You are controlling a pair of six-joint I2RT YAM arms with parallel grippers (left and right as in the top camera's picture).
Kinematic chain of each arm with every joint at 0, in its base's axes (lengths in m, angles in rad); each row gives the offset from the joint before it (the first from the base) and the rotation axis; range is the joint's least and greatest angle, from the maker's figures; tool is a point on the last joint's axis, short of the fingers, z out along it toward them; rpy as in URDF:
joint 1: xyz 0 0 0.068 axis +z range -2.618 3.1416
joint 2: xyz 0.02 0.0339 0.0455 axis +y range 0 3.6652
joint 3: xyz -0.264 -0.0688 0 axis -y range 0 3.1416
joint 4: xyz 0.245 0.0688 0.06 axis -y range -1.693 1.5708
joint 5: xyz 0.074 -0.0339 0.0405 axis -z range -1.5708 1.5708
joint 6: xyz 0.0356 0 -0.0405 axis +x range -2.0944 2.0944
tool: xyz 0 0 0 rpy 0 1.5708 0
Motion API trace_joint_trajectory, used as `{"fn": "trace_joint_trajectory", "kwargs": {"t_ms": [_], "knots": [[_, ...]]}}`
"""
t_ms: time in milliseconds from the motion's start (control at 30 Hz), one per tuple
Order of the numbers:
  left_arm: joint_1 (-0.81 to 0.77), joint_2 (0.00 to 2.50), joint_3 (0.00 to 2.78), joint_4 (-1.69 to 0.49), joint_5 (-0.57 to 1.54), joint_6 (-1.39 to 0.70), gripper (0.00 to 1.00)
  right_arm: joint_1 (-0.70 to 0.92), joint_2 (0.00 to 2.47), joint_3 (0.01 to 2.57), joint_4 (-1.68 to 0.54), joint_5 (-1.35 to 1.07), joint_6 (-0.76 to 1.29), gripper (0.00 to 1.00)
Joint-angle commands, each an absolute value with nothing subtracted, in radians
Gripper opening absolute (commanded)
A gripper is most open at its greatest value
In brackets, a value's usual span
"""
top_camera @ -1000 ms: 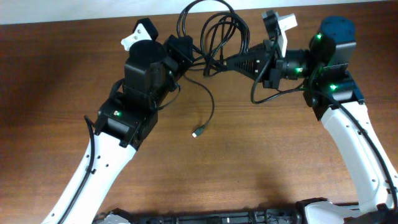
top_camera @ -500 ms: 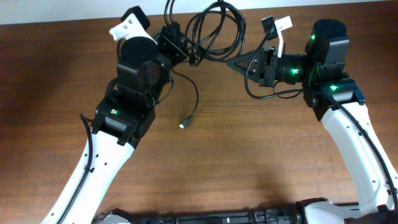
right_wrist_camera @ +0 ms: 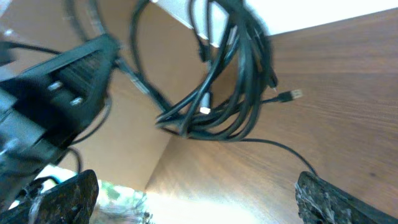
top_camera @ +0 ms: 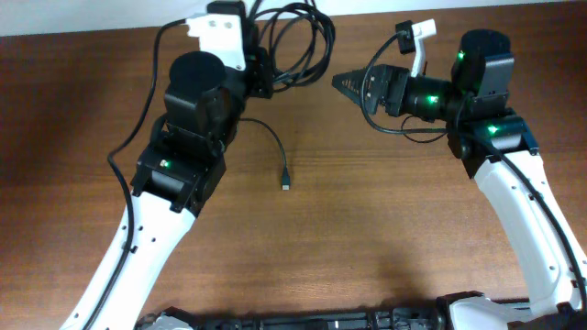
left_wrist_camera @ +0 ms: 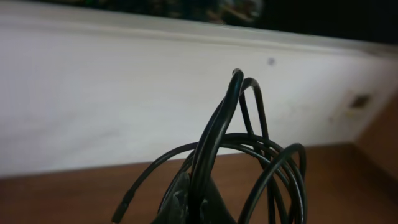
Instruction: Untangle cables
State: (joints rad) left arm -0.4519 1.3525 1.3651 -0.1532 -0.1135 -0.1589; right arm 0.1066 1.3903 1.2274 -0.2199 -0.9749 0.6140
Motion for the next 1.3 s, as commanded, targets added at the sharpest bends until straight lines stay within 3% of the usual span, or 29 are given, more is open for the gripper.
{"fn": "trace_joint_trajectory", "kwargs": {"t_ms": [0, 567, 833, 1067, 1267], "knots": [[-0.449, 1.354, 1.374, -0.107, 0.138, 0.002, 0.0, 0.113, 1.366, 1.235, -0.273, -0.824, 0.645, 0.99], [-0.449, 1.353, 1.374, -0.026, 0.343, 0.061, 0.0, 0.111, 1.366, 1.234, -0.535, -0.508, 0.636, 0.99], [-0.449, 1.352, 1.374, -0.017, 0.511, 0.061, 0.0, 0.111, 1.366, 1.234, -0.547, -0.444, 0.636, 0.99], [-0.449, 1.352, 1.374, -0.012, 0.477, 0.061, 0.0, 0.111, 1.366, 1.234, -0.599, -0.476, 0.622, 0.99], [-0.449, 1.352, 1.374, -0.07, 0.171, -0.035, 0.0, 0.111, 1.36, 1.235, -0.587, -0.645, 0.581, 0.99]]}}
